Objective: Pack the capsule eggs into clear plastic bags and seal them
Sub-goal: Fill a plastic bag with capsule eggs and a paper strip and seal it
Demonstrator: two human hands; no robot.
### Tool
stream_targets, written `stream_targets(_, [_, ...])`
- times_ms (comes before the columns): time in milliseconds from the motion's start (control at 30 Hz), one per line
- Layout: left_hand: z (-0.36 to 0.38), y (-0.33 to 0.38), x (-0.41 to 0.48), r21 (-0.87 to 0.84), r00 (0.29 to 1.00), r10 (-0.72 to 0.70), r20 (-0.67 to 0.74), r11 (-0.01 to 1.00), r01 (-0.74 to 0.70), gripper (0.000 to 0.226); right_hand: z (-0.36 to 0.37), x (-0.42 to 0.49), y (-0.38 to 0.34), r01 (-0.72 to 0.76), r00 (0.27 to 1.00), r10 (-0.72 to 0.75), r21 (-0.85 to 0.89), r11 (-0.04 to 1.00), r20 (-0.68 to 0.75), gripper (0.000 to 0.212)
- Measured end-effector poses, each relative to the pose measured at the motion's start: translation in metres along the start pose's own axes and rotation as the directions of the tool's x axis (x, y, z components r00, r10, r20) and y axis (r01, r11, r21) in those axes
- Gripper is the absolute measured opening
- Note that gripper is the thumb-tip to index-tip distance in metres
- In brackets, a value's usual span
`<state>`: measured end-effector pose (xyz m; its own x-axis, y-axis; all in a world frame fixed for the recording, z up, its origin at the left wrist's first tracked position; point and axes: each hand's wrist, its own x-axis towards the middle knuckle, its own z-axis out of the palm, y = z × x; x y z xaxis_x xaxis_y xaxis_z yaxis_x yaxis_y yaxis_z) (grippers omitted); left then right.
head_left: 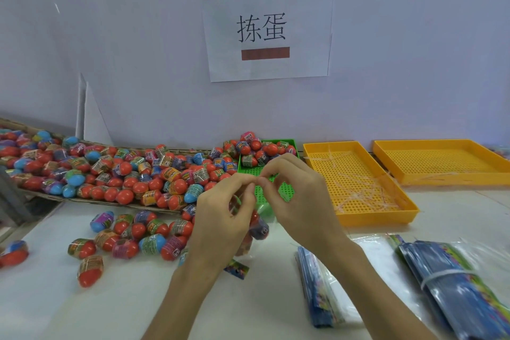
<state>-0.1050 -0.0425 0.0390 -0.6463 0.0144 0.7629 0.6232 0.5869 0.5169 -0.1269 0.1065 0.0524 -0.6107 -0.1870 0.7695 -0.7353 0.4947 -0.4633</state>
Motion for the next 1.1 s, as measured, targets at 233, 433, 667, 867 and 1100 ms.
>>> stream_targets(233, [-0.002,-0.001,0.001,-0.039,0.996,-0.063,-0.07,0.997,0.061,0.014,-0.007,0.006,0.002,-0.164,0.979,0.175,0.103,0.981,-0.104,0.019])
stream_targets(433, [-0.007,-0.003,0.004,-0.127,0.956,-0.212,-0.2,0.974,0.189,0.019,-0.013,0.007,0.008,-0.323,0.908,0.376,0.262,0.909,-0.186,0.02])
stream_targets(667, [-0.014,-0.018,0.008,-0.234,0.78,-0.436,-0.449,0.9,0.369,0.02,-0.024,0.009,0.021,-0.414,0.765,0.581,0.479,0.774,-0.278,0.017])
stream_targets(867, [-0.024,-0.031,0.01,-0.372,0.63,-0.567,-0.531,0.824,0.428,0.022,-0.038,0.015,0.022,-0.436,0.79,0.563,0.422,0.795,-0.244,0.019])
stream_targets(1100, [-0.019,-0.027,0.011,-0.381,0.667,-0.568,-0.482,0.822,0.424,0.025,-0.108,0.086,-0.008,-0.19,0.767,0.157,-0.014,0.982,0.622,0.012])
